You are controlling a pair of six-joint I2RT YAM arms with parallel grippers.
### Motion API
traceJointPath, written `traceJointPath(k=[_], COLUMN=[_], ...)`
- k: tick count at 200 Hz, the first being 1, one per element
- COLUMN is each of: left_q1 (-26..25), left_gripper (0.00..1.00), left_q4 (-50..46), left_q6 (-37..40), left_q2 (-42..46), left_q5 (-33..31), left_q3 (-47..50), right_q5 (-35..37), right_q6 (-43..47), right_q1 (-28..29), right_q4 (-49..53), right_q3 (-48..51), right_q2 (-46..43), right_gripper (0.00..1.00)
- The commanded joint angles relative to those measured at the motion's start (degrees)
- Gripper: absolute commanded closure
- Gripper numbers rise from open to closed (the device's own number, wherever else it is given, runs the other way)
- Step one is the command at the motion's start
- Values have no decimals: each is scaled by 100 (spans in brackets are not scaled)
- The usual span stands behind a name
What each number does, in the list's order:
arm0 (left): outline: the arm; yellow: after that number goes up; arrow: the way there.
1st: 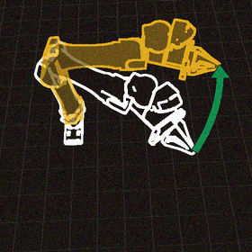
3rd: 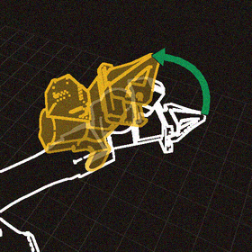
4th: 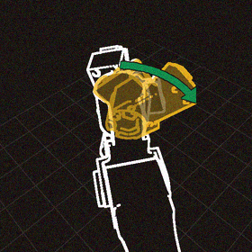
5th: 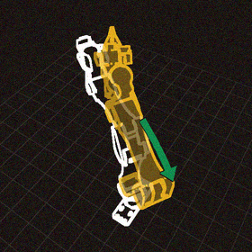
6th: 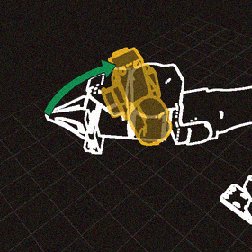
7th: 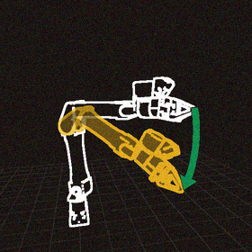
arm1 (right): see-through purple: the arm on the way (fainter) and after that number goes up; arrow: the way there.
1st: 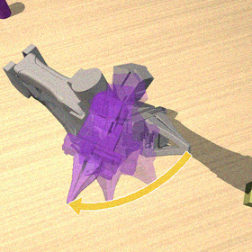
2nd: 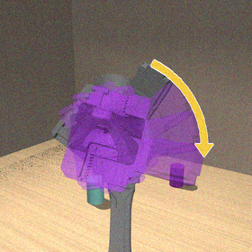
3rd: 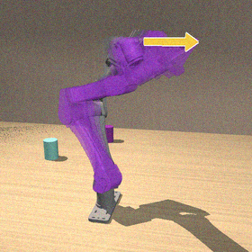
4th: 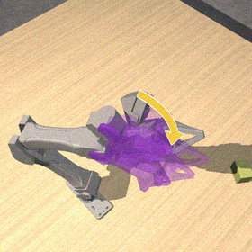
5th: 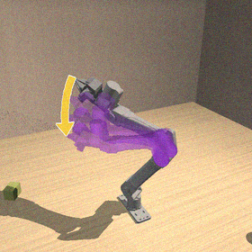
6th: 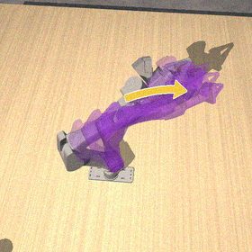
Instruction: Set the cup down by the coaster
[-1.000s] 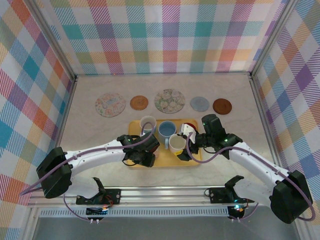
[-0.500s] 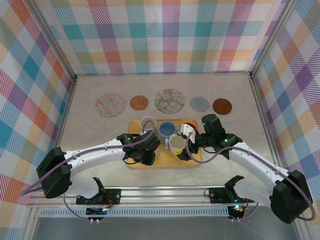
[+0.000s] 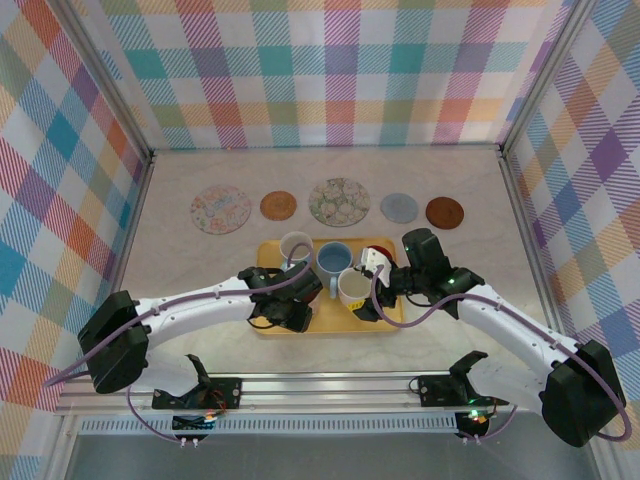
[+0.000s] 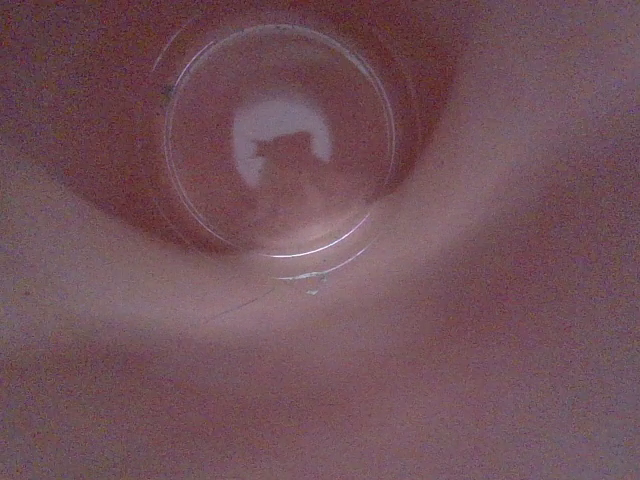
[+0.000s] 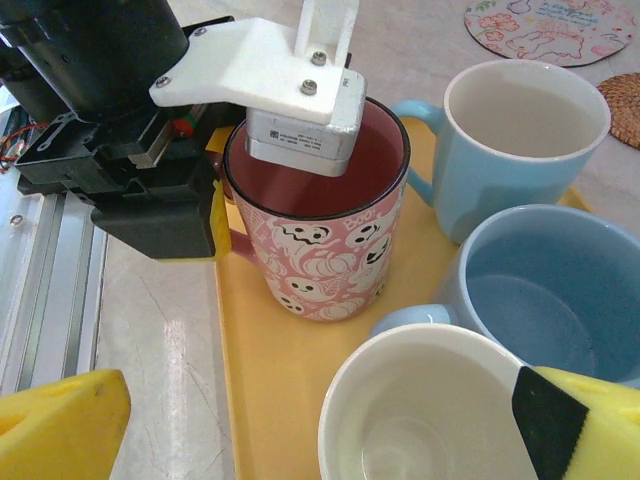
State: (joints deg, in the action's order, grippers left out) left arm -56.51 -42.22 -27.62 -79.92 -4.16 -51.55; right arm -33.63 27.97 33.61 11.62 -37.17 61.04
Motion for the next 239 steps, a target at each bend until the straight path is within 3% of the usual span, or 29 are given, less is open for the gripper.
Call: traceJointPath(k=[1,120,182,239], left_q1=[-80,-79,-86,-88], left_gripper=[57,79,100,100], left_q4=[-10,-170,-500,-762], left_q6=[73,193,240,292], left_q2=[-59,-94,66,777], left_q5=[-113,-197,-182,-357], left_q3=[-43,-166,-390,-412], right_q5=[-85,-41,-5,53], right_q6=[162,234,254,238], right_q1=[50,56,58,58], right_q4=[-8,26,-2,-95], right_q3=[-53,-28,6,9], right_q2=[5,14,-28,-40], right_gripper=[1,1,1,1])
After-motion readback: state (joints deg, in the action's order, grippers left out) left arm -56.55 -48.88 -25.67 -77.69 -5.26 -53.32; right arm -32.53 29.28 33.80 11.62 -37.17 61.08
